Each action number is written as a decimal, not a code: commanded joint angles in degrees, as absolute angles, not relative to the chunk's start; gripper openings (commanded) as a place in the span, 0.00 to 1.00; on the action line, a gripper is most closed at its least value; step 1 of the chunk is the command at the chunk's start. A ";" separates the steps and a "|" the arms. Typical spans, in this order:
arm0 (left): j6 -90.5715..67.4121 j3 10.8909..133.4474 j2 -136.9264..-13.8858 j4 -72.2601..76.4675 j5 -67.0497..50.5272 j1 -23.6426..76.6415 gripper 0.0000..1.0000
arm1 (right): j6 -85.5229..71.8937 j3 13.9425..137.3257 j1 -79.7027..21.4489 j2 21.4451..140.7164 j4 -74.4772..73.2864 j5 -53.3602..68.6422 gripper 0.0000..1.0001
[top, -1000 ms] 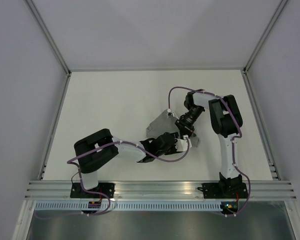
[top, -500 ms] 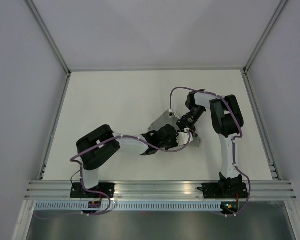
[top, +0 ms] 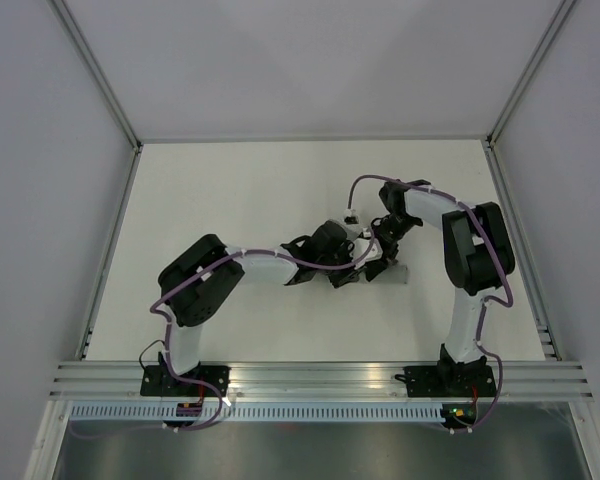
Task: Fold the napkin, place the utensils inside, and roll it up
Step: Roll the napkin with the utensil
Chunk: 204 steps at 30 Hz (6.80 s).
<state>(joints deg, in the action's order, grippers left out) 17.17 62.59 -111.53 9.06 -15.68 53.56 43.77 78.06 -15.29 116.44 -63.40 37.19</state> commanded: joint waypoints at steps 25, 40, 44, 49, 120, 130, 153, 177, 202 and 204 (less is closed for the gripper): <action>8.26 79.44 -129.81 -20.37 -44.55 43.07 0.06 | 45.52 54.33 -2.72 84.32 -30.68 44.12 0.63; 8.35 89.47 -136.67 -30.85 -50.10 41.31 0.07 | 51.68 28.30 -23.90 67.58 -5.19 19.61 0.69; 8.44 90.61 -137.20 -32.17 -50.62 41.31 0.08 | 51.59 27.34 -26.45 69.78 -2.21 16.09 0.69; 8.61 91.05 -137.20 -32.96 -50.62 41.22 0.08 | 51.94 24.87 -29.44 71.28 3.78 11.26 0.69; 30.15 57.74 -108.45 19.60 13.28 64.51 0.70 | 60.56 81.91 -15.03 127.09 -64.95 33.13 0.14; 28.39 57.83 -111.44 20.92 10.73 64.42 0.68 | 60.03 83.23 -14.94 128.14 -65.66 33.40 0.14; 18.81 60.90 -115.84 5.81 -5.35 62.23 0.11 | 53.45 78.40 -14.33 121.39 -59.07 34.28 0.49; 13.28 68.20 -117.95 -11.50 -26.09 53.45 0.10 | 39.20 72.69 -1.24 100.91 -45.09 42.09 0.60; 10.29 90.87 -135.17 -36.91 -47.28 46.06 0.17 | 47.99 28.93 -19.92 60.74 -11.97 21.21 0.69; 10.20 91.75 -136.14 -37.79 -47.90 45.97 0.17 | 47.99 27.78 -22.05 61.08 -10.73 19.61 0.70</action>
